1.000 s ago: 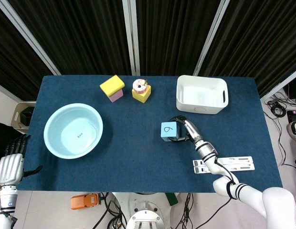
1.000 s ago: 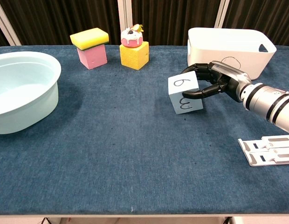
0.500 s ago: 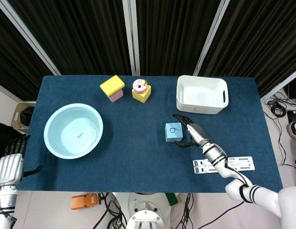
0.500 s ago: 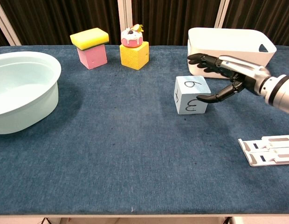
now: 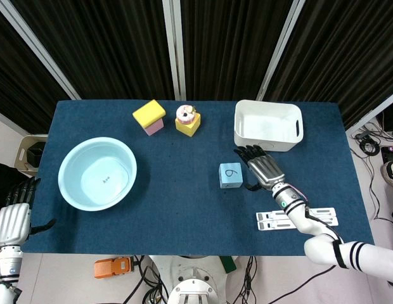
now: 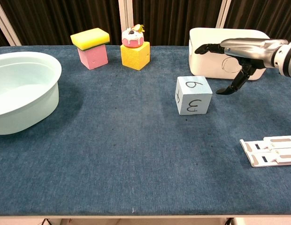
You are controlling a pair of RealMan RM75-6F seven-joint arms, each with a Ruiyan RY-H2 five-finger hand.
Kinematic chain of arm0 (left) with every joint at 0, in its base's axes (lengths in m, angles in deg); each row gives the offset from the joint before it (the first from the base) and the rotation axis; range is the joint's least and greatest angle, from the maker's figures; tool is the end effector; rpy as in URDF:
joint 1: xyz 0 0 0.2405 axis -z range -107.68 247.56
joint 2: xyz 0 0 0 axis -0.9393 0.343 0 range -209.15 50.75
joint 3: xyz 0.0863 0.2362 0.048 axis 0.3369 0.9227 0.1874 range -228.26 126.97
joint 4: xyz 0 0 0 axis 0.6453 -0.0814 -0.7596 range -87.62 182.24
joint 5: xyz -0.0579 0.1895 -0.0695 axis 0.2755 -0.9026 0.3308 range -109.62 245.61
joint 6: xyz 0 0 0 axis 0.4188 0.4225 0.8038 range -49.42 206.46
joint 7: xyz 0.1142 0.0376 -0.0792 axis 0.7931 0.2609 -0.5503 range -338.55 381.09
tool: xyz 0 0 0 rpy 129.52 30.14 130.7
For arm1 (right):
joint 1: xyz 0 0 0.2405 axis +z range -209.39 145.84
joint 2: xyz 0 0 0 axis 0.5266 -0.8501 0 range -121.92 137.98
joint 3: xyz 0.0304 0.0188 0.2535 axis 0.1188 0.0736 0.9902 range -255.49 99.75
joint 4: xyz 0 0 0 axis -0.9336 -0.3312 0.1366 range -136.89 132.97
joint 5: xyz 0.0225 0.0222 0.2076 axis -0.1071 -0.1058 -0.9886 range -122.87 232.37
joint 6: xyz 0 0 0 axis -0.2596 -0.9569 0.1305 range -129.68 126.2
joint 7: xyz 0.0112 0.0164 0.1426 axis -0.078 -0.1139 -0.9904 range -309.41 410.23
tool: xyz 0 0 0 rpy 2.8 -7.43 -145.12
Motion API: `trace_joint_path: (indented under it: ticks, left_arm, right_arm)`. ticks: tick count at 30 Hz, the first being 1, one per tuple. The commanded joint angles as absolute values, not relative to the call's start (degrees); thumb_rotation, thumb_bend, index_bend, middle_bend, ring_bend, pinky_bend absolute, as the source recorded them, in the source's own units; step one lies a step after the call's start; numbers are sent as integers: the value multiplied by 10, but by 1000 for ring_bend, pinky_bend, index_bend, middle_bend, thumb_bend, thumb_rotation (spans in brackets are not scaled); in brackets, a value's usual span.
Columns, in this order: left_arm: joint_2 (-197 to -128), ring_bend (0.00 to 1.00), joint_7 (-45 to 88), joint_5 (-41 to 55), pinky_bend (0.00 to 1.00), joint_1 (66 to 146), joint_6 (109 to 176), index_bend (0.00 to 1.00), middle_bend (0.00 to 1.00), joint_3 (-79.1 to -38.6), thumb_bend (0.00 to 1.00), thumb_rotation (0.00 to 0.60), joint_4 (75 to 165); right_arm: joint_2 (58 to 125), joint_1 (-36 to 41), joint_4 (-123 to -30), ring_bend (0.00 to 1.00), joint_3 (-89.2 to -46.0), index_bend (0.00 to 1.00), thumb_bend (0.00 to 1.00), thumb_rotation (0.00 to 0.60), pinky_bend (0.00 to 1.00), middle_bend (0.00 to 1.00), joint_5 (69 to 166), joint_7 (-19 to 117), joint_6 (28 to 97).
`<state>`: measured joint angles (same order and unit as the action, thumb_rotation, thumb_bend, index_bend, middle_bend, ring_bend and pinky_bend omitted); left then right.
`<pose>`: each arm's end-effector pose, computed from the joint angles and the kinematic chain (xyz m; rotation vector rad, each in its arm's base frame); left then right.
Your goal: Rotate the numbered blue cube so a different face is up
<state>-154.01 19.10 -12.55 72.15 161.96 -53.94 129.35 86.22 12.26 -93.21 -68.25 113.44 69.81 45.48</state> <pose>-0.3493 0.1671 0.1168 -1.2588 -1.0212 -0.8430 -0.1589 -0.3493 0.0194 1.9380 -1.0056 0.7988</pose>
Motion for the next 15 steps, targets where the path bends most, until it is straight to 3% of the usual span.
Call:
trace_joint_path:
  ticks: [1, 7, 15]
  left_arm:
    - [-1540, 0, 189, -124, 0, 721, 1618, 13, 0, -538, 5, 600, 1292]
    - [-1541, 0, 184, -122, 0, 719, 1616, 12, 0, -537, 5, 600, 1286]
    - [-1544, 0, 179, -120, 0, 719, 1612, 13, 0, -536, 5, 600, 1279]
  right_arm:
    - [863, 226, -1021, 0, -695, 11, 315, 580, 0, 82, 893, 917, 491]
    - [903, 290, -1028, 0, -703, 66, 259, 552, 0, 94, 769, 1009, 545]
    - [951, 339, -1000, 2, -709, 152, 243, 535, 0, 122, 683, 1074, 591]
